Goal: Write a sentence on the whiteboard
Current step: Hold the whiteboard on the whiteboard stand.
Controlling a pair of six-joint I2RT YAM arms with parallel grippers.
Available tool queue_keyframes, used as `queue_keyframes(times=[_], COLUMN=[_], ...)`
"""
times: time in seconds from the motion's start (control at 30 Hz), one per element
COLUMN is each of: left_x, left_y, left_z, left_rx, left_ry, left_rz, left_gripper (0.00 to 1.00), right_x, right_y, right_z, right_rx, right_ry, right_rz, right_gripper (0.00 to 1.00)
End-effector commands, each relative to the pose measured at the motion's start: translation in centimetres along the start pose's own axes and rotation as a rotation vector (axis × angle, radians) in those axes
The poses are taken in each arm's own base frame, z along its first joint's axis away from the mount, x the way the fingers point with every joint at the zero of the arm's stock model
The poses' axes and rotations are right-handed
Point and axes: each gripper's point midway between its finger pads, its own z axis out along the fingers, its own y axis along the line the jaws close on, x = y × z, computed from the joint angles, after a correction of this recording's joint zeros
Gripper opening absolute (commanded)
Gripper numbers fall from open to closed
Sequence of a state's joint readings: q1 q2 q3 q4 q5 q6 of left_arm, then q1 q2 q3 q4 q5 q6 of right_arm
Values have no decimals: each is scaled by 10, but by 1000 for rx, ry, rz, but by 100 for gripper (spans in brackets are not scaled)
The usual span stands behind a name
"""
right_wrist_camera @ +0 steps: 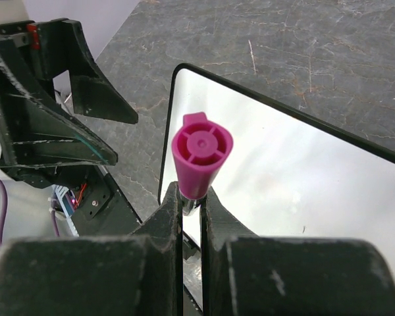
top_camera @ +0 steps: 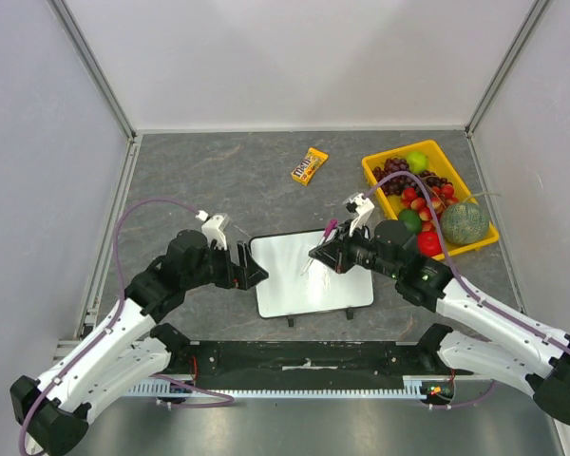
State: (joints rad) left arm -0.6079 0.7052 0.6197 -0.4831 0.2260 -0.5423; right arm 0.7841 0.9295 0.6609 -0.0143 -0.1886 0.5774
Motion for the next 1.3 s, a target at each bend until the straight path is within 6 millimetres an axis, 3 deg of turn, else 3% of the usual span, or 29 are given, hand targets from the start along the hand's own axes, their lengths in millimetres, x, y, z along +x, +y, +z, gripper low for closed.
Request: queue_keyframes(times=[0.0, 0.33, 0.47, 0.6, 0.83, 1.27], left_x=[5, -16, -19, -20, -19, 5], left_y=[3, 30, 18, 13, 11, 21], left_z=[-1, 1, 15, 26, 37, 47], left_rx=[-3, -4, 200, 299, 387, 426], left_ry=[25, -68, -118, -145, -174, -176], left_rz=[-61, -180, -194, -156, -92, -45], left_gripper=[95, 91, 85, 82, 77, 61], right_x=[-24, -28, -30, -37, -43, -46], right_y=[15, 39, 40, 41, 38, 32], right_z=[3, 20, 26, 29, 40, 46], right_rx=[-16, -98, -100, -95, -81, -53], right_ry=[-86, -97, -98, -116, -141, -192], right_rz=[-15, -56, -66, -76, -85, -75], right_gripper=[0, 0, 0, 0, 0, 0])
